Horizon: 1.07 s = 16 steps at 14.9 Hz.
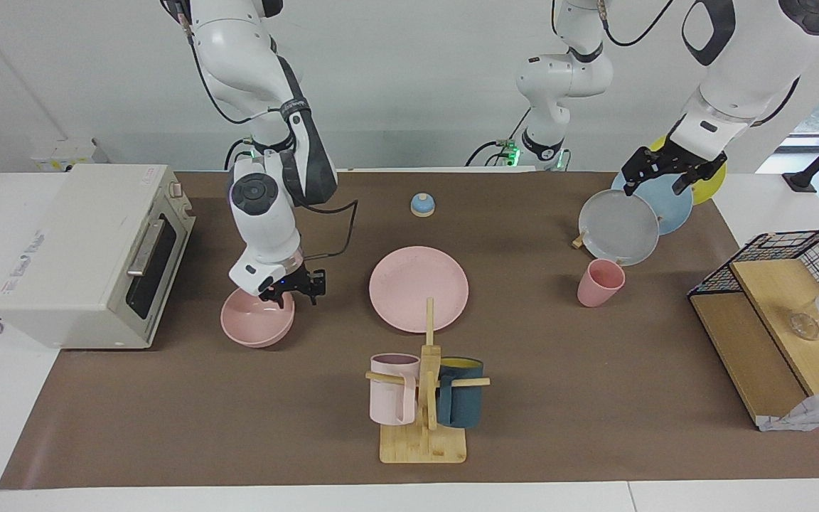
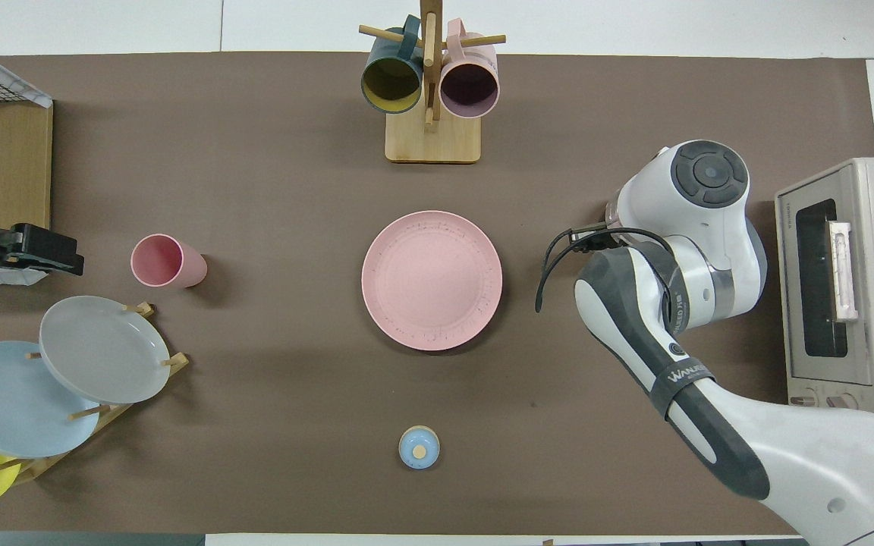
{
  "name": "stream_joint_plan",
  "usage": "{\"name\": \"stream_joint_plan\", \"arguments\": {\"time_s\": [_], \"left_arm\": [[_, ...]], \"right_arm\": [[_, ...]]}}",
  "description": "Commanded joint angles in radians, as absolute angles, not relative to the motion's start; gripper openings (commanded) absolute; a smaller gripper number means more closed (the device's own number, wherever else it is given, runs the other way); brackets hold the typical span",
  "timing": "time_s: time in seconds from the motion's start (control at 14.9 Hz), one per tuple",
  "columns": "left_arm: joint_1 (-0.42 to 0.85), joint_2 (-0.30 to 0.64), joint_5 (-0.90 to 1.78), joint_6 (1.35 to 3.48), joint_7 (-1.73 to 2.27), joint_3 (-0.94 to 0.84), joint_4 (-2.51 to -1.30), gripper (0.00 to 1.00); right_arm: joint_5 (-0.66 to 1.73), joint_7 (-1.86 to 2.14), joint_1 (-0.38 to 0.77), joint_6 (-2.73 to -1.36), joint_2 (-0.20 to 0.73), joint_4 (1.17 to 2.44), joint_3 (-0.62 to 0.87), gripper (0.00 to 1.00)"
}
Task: Organize tableware
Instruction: 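Reach the right gripper to the pink bowl and grasp its rim, then lift the pink bowl with the right gripper and carry it over the plate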
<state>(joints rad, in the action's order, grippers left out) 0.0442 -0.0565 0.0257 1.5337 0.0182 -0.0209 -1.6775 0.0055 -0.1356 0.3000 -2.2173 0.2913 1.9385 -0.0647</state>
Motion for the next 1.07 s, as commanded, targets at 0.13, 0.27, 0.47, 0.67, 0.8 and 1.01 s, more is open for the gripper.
{"name": "stream_joint_plan", "arguments": {"time_s": [0.13,0.27,0.47,0.67,0.8,1.01], "left_arm": [[0.043,-0.066,0.011,1.52,0.021,-0.029,-1.672,1.0],[0.043,-0.066,0.011,1.526,0.02,-0.029,-1.672,1.0],[0.041,-0.066,0.011,1.526,0.02,-0.029,-1.672,1.0],[0.04,-0.066,0.012,1.549,0.022,-0.029,-1.674,1.0],[0.041,-0.066,0.012,1.572,0.032,-0.028,-1.686,1.0],[0.043,-0.035,0.012,1.623,0.037,-0.029,-1.701,1.0]], "right_arm": [[-0.09,-0.129,0.304,-2.235,0.285,1.959,-0.067,0.0],[-0.097,-0.129,0.316,-2.22,0.285,1.95,-0.067,0.0],[-0.095,-0.143,0.371,-2.143,0.29,1.875,-0.067,0.0],[-0.092,-0.289,0.474,-1.898,0.394,1.58,-0.066,0.0],[-0.087,-0.414,0.541,-1.806,0.469,1.435,-0.066,0.0],[-0.075,-0.567,0.639,-1.828,0.5,1.405,-0.057,0.0]]}}
